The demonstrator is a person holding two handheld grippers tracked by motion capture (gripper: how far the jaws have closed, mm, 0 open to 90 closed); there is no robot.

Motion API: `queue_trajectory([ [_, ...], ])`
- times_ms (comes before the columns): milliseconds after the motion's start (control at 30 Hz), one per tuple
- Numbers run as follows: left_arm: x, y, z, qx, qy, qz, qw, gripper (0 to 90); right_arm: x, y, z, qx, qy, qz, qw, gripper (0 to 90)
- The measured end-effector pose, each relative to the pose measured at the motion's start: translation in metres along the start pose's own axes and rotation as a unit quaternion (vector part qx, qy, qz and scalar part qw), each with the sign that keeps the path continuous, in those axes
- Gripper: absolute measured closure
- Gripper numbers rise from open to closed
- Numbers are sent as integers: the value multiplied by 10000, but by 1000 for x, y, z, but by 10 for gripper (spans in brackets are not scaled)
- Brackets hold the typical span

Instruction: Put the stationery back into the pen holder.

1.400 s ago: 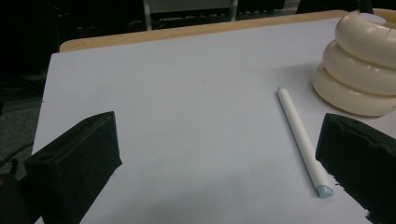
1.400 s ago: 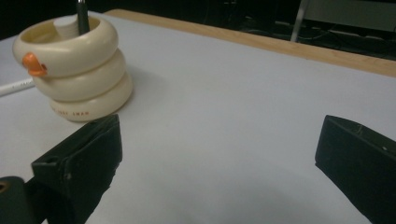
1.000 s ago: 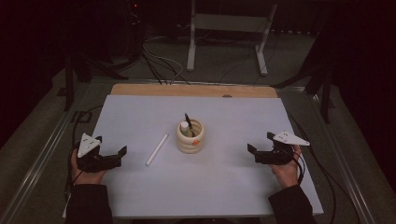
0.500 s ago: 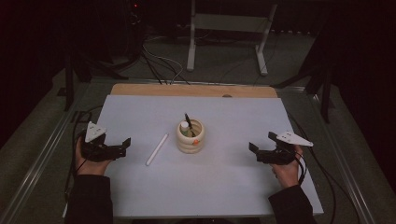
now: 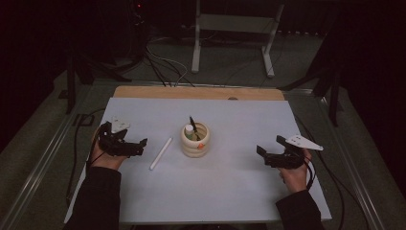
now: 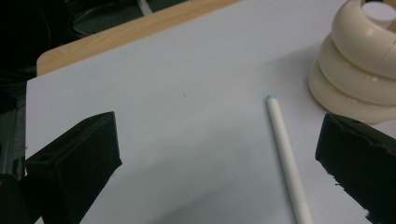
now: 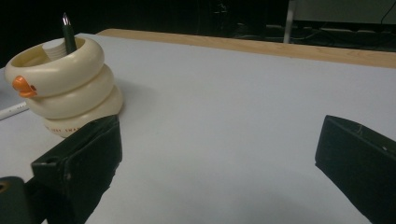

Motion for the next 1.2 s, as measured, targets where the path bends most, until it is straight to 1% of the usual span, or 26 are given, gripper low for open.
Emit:
queue_trajectory([
  [133, 5, 1, 6, 1, -197, 46, 9998, 1, 0, 0, 0, -3, 20, 28, 10000, 8],
  [233, 9, 3, 11, -26, -335, 129, 9994, 1, 0, 0, 1, -4, 25, 21, 10000, 8],
  [267, 9, 4, 13, -5, -378, 172, 9991, 1, 0, 0, 1, -6, 27, 25, 10000, 8],
  [333, 10, 5, 15, 10, -420, 185, 9989, 1, 0, 0, 1, -7, 21, 25, 10000, 8],
  [400, 12, 6, 19, -46, -510, 192, 9985, 1, 0, 0, 2, 4, 2, 40, 10000, 8],
  [667, 17, 14, 30, -81, -800, 270, 9964, 1, 0, 0, 2, -4, 10, 35, 10000, 8],
  [867, 21, 20, 38, -66, -1032, 398, 9938, 1, 0, -2, 4, 8, -19, -6, 10000, 8],
  [1000, 22, 23, 43, -114, -1140, 404, 9926, 2, 0, -2, 4, 7, -30, -7, 10000, 8],
  [1100, 24, 27, 46, -108, -1274, 479, 9906, 2, 0, -2, 5, 14, -31, -12, 10000, 8],
  [1133, 24, 27, 46, -108, -1274, 479, 9906, 2, 0, -2, 5, 14, -31, -12, 10000, 8],
  [1200, 26, 30, 50, -126, -1400, 529, 9887, 2, -1, -3, 6, 19, -53, -26, 10000, 8],
])
Point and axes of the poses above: each handheld gripper's, and its own axes: z roughly forward along the jaws, x roughly out of its top, y roughly to its right, the point moved 3 cm from there along z, roughly forward along the jaws, and after that the axes turned 14 degrees about -y, right-handed, at the moved point
